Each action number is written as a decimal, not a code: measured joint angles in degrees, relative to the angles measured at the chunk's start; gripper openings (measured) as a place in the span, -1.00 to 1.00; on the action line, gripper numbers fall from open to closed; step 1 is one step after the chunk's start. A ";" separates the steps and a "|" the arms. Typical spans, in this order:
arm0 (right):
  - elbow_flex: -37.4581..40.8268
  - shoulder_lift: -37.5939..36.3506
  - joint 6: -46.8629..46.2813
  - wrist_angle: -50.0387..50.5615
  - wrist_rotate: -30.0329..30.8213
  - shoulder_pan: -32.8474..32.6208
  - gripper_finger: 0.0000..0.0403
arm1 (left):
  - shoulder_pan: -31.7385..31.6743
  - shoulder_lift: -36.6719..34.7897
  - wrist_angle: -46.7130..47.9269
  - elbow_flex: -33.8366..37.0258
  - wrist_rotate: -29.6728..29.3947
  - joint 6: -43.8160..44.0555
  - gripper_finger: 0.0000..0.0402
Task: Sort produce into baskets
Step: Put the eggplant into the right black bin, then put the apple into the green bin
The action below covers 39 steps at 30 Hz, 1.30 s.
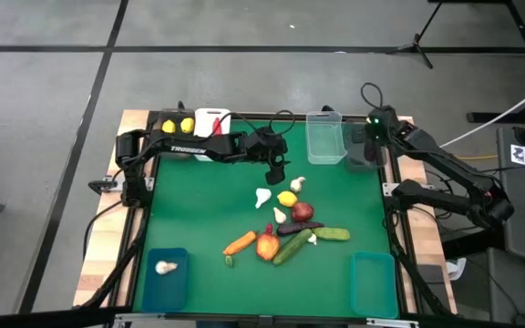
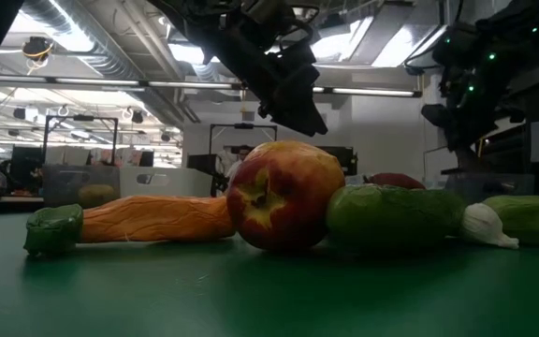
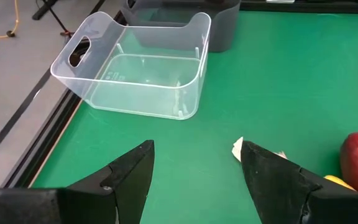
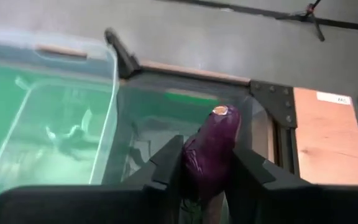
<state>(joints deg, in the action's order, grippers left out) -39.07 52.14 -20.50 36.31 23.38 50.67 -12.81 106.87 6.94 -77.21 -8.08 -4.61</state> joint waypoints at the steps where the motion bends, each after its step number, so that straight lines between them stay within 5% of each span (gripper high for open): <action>1: 0.00 -0.09 0.16 0.21 -0.28 -0.07 -0.50 | 0.01 0.00 0.01 0.00 0.00 0.00 0.18; 10: -0.04 -0.13 0.22 1.25 -2.27 -0.01 0.11 | 0.01 0.00 0.15 0.00 3.42 -0.55 0.18; 15: -0.04 -0.30 0.44 0.96 -2.66 -0.01 0.31 | 1.16 -3.65 8.55 -0.39 6.55 -12.59 0.18; 23: -0.04 -3.56 1.56 0.58 -7.52 -0.01 0.31 | 5.61 -13.01 31.22 -5.11 22.61 -13.99 0.18; 27: -0.04 -4.09 1.58 -0.11 -8.62 -0.01 0.28 | 10.76 -15.02 36.74 -5.22 26.03 -12.85 0.18; 33: -0.04 -4.09 2.28 -0.14 -9.43 -0.04 0.26 | 17.93 -14.35 31.42 -5.14 21.74 -12.01 0.18; 39: -0.02 -4.07 4.13 -3.20 -16.32 -0.01 0.25 | 15.71 -14.29 29.43 -5.17 16.78 -7.91 0.18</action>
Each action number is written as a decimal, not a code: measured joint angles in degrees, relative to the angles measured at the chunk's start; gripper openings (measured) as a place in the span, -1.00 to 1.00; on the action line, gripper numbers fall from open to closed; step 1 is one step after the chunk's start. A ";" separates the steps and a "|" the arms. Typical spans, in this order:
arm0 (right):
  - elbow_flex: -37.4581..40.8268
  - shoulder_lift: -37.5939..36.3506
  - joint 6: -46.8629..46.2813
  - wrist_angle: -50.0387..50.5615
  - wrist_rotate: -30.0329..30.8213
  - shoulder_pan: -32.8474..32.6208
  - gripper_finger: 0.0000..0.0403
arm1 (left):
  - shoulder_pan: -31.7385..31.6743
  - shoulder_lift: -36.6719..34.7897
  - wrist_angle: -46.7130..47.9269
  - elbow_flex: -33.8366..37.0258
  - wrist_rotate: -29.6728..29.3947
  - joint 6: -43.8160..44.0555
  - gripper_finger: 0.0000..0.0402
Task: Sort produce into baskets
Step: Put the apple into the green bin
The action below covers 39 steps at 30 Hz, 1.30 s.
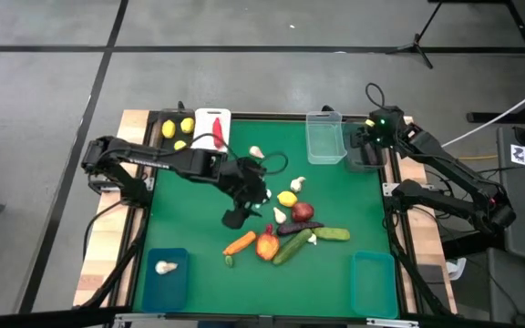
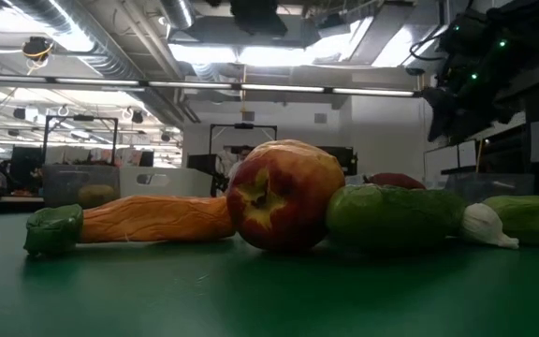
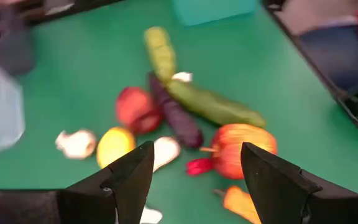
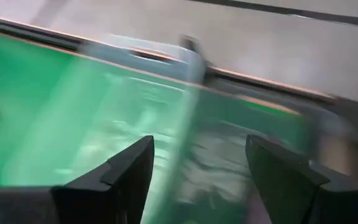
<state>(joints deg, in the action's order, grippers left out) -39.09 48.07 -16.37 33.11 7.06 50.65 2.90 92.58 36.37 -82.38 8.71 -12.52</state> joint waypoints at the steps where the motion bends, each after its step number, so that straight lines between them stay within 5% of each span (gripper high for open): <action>1: 0.00 0.00 0.15 -2.21 -3.42 0.00 0.25 | -0.86 0.00 -0.03 -0.05 -0.16 1.99 0.18; 5: 0.00 0.00 -0.38 -11.74 -16.00 -0.04 0.25 | -3.28 0.00 -0.21 -0.07 -0.30 12.13 0.18; 8: 0.00 0.00 -1.25 -14.30 -19.63 -0.07 0.25 | -3.13 0.00 -0.68 0.66 -2.11 19.43 0.18; 12: 0.00 0.00 -1.35 -13.01 -23.73 -0.07 0.25 | 0.39 0.91 -1.02 1.44 -4.34 23.24 0.18; 18: 0.00 0.00 0.36 -13.19 -41.40 -3.15 0.25 | 7.76 4.20 -3.80 1.44 -11.94 24.86 0.18; 21: 0.00 0.00 1.65 -13.19 -40.53 -7.30 0.25 | 9.95 6.97 -5.94 1.44 -19.94 30.63 0.18; 25: 0.00 0.18 2.11 -13.56 -31.55 -12.07 0.25 | 10.72 9.83 -5.55 1.46 -25.82 42.65 0.18; 29: 0.00 0.18 2.15 -13.62 -26.49 -14.91 0.25 | 11.77 11.26 -5.57 1.50 -26.71 54.12 0.18; 39: 0.00 0.18 2.17 -13.80 -26.13 -15.43 0.25 | 17.50 11.45 -5.77 1.50 -29.37 67.82 0.18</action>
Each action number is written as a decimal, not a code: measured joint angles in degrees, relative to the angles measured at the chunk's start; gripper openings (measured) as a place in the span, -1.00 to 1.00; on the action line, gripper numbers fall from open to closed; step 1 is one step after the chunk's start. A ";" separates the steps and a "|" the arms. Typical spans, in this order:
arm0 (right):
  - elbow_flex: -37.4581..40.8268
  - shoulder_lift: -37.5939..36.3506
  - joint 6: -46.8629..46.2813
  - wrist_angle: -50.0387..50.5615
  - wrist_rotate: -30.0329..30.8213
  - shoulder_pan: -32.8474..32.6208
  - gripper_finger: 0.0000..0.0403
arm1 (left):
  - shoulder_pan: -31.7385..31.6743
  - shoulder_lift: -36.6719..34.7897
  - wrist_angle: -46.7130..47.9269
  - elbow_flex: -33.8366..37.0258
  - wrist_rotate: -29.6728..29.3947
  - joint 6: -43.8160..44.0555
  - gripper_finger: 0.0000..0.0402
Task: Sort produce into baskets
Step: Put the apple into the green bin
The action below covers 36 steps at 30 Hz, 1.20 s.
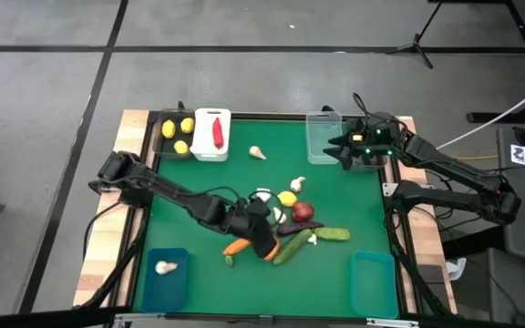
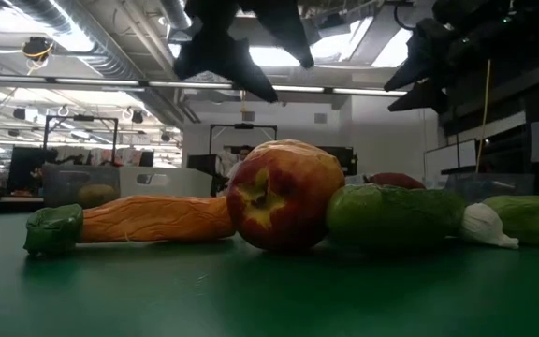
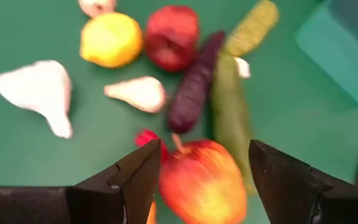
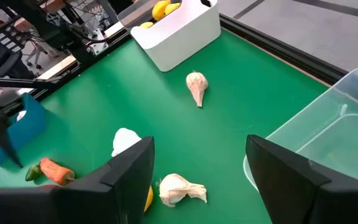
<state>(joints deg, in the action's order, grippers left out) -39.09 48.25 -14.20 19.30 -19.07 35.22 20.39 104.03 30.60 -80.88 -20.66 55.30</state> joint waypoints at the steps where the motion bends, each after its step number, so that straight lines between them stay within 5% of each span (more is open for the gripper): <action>1: 0.00 0.00 -0.03 0.01 0.00 0.00 0.25 | 0.66 0.00 -0.50 0.00 0.10 0.71 0.18; 7: 0.00 0.00 -0.33 0.07 0.00 0.00 0.25 | 2.07 0.02 -7.77 0.00 -0.30 4.42 0.18; 13: 0.00 0.00 -0.63 0.59 -0.02 0.00 0.25 | 2.12 0.07 -13.58 0.00 -1.07 -6.96 0.18; 16: 0.00 0.00 -0.82 1.50 0.00 0.00 0.25 | 2.08 0.07 -13.64 0.00 -0.88 -4.07 0.18; 36: 0.01 0.00 3.45 2.32 0.00 0.02 0.25 | -0.58 0.15 -2.91 -13.34 17.67 -3.48 0.18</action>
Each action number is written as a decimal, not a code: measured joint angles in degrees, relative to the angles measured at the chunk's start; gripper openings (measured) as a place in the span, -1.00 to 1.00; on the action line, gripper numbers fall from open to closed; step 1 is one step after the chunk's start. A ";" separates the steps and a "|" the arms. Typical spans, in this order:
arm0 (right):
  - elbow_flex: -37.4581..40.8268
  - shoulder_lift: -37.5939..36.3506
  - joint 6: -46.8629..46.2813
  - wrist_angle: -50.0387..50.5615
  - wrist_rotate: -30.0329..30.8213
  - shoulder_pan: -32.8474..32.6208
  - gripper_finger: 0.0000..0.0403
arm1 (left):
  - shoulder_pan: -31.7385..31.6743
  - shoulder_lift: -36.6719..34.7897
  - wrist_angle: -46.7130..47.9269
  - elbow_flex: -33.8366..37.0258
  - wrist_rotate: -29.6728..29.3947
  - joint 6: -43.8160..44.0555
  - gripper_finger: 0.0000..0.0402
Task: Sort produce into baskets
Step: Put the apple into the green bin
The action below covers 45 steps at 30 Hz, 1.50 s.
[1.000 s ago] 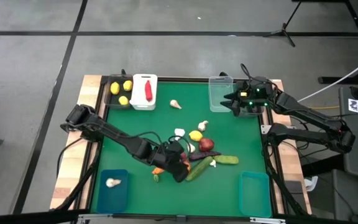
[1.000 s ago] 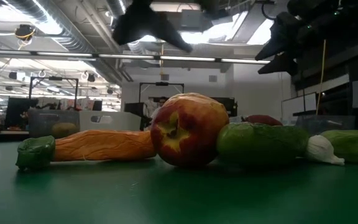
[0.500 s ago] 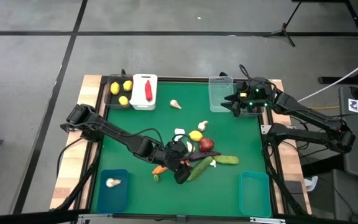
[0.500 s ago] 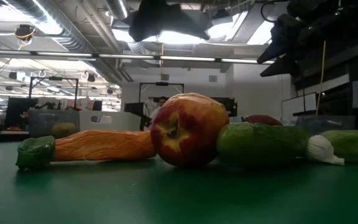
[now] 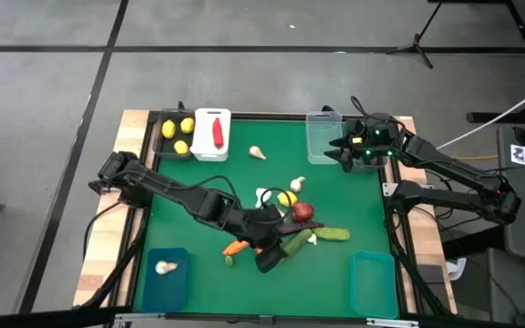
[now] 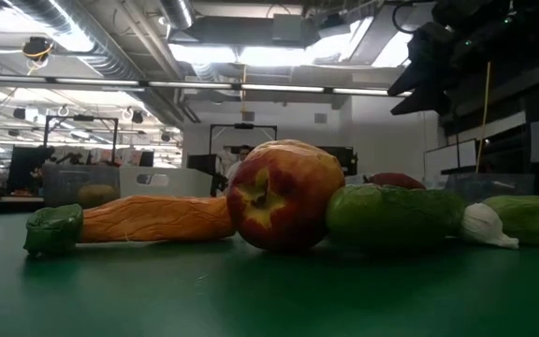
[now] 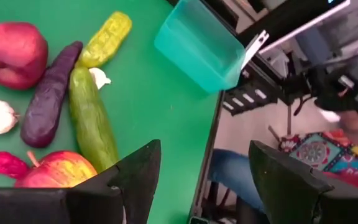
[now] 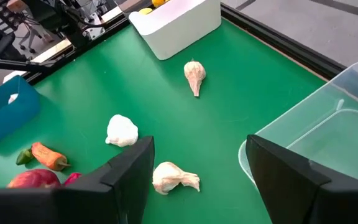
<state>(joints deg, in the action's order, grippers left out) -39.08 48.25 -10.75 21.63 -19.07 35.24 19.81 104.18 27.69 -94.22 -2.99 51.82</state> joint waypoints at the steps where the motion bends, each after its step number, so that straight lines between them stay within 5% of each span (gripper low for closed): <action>1: 0.00 0.00 0.14 -0.03 0.00 0.02 0.25 | 0.00 0.00 -0.30 -0.03 -0.27 0.80 0.18; 13: 0.01 0.00 0.20 -0.70 0.02 0.03 0.25 | -0.67 -0.07 1.86 -0.01 -7.32 -1.91 0.18; 22: 0.01 0.00 0.18 -0.61 0.11 0.03 0.25 | -5.12 -0.07 1.96 -0.03 4.79 -7.17 0.23; 31: 0.01 0.00 0.73 -0.54 0.20 0.03 0.25 | -6.36 -0.09 -1.93 -0.02 9.60 -12.04 0.69; 38: 0.01 0.00 0.75 -0.50 0.20 0.03 0.25 | -4.80 -0.09 1.31 -0.05 7.88 -17.10 0.88; 45: 0.01 0.00 0.77 -0.50 0.20 0.01 0.25 | -1.34 -0.09 16.09 -0.08 0.37 -6.99 0.81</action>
<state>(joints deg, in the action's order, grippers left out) -39.07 48.25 -9.98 21.12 -18.87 35.25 18.47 104.09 43.77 -94.30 -2.62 44.84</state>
